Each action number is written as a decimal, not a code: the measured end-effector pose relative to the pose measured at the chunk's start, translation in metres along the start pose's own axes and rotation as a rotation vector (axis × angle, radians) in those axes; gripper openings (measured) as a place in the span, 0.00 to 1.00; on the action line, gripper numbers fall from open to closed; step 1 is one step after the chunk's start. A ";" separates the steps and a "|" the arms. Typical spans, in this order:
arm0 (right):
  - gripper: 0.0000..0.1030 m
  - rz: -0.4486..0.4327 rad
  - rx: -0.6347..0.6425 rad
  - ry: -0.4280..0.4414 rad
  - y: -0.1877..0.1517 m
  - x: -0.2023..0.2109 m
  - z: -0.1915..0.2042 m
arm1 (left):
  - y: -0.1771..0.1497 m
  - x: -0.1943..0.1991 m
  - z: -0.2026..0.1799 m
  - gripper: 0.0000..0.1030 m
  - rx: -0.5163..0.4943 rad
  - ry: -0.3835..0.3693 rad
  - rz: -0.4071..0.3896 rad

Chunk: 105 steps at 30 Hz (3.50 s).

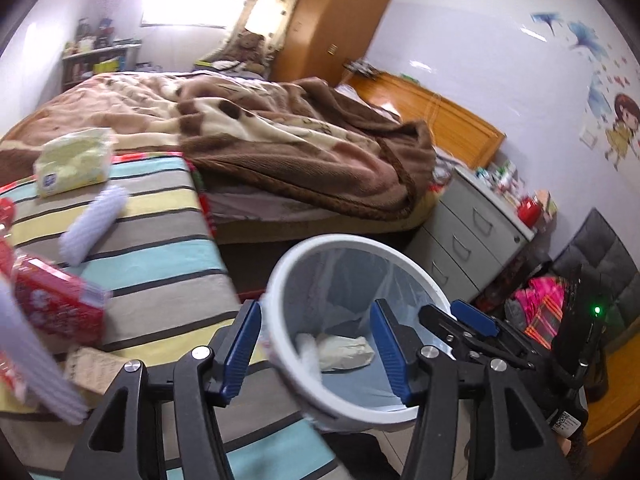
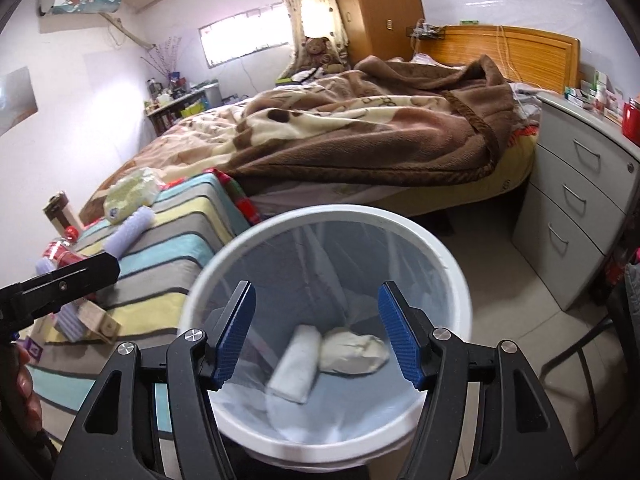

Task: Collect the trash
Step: 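Grasp the red-label plastic bottle with the left tool while the right tool grasps the milk can, then carry bottle and milk can over the bin and open both tools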

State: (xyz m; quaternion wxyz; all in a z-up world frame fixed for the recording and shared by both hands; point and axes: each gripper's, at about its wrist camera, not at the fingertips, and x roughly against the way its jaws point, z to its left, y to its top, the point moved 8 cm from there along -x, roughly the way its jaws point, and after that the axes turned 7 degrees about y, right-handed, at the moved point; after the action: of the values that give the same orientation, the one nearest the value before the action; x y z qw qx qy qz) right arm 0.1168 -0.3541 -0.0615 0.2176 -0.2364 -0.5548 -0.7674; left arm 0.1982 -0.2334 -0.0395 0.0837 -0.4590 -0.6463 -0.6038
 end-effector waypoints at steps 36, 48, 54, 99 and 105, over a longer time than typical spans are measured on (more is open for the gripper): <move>0.64 0.159 0.416 0.421 -0.006 -0.080 0.194 | 0.014 0.079 0.257 0.59 0.289 0.300 -0.070; 0.71 0.259 0.485 0.540 -0.015 -0.104 0.224 | 0.024 0.037 0.264 0.60 0.267 0.257 0.040; 0.71 0.308 0.529 0.563 -0.023 -0.115 0.235 | 0.018 0.026 0.267 0.60 0.262 0.241 0.083; 0.54 0.157 0.389 0.489 -0.002 -0.073 0.208 | 0.015 0.082 0.229 0.60 0.193 0.313 -0.048; 0.54 0.104 0.348 0.488 0.007 -0.048 0.195 | 0.013 0.102 0.202 0.60 0.173 0.297 -0.091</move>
State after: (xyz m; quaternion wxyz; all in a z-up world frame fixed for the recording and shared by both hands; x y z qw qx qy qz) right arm 0.1825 -0.1667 -0.0324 0.4209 -0.0323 -0.5964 -0.6827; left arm 0.2400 -0.0123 -0.0143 0.1899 -0.3261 -0.6965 -0.6103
